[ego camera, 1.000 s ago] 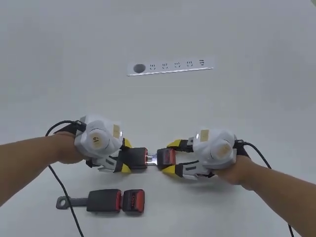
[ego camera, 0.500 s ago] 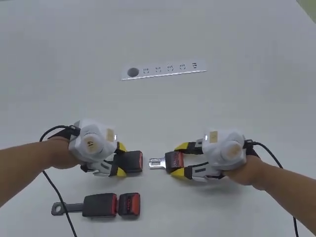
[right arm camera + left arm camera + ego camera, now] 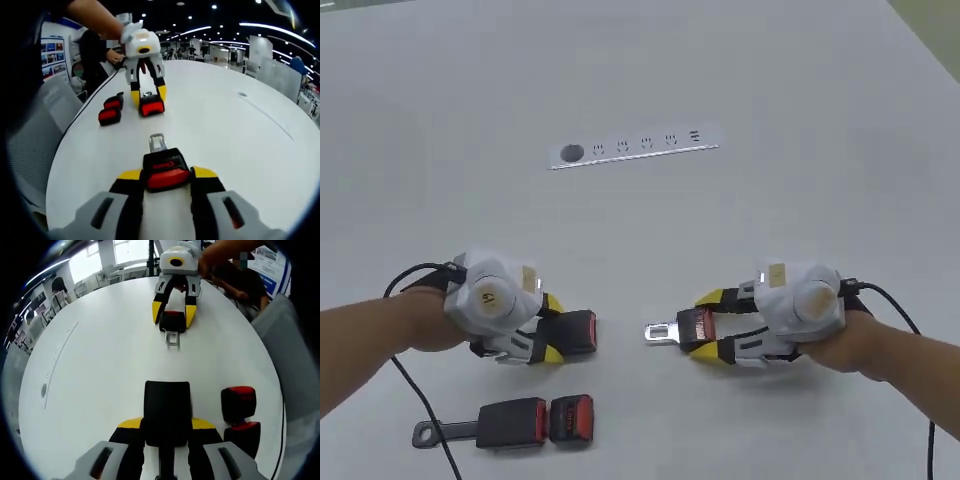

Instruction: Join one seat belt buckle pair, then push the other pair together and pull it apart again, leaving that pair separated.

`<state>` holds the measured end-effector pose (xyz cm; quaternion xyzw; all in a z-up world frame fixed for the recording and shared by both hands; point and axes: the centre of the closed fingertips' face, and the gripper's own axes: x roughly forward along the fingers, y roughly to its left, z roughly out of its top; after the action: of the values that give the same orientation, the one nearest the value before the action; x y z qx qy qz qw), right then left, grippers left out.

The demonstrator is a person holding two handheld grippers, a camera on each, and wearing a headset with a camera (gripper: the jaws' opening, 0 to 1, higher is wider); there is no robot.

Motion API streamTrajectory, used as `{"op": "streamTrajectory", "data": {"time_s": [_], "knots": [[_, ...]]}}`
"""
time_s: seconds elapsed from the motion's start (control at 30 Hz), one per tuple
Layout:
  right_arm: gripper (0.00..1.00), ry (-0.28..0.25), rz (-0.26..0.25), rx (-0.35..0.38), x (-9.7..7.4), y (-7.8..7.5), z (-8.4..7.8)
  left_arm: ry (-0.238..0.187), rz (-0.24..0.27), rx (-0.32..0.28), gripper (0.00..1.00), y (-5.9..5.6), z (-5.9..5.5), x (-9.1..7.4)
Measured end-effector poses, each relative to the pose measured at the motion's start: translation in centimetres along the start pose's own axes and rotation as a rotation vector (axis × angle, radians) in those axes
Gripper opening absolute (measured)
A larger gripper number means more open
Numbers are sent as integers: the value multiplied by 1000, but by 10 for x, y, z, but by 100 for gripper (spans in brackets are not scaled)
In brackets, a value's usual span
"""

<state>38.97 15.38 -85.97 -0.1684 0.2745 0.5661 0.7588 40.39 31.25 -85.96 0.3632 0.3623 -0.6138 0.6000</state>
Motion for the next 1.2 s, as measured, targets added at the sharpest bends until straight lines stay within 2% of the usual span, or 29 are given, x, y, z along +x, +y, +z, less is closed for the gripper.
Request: {"op": "streamTrajectory", "data": {"time_s": [0.83,1.1,1.2], "knots": [[37,54,-52,54,-43,-9,-34,18,11,-14,34,0,0,1],[37,55,-64,59,-46,-9,-35,21,18,-42,34,-1,-1,1],[38,44,-61,84,-46,-10,-34,28,21,-46,34,0,-1,1]]}}
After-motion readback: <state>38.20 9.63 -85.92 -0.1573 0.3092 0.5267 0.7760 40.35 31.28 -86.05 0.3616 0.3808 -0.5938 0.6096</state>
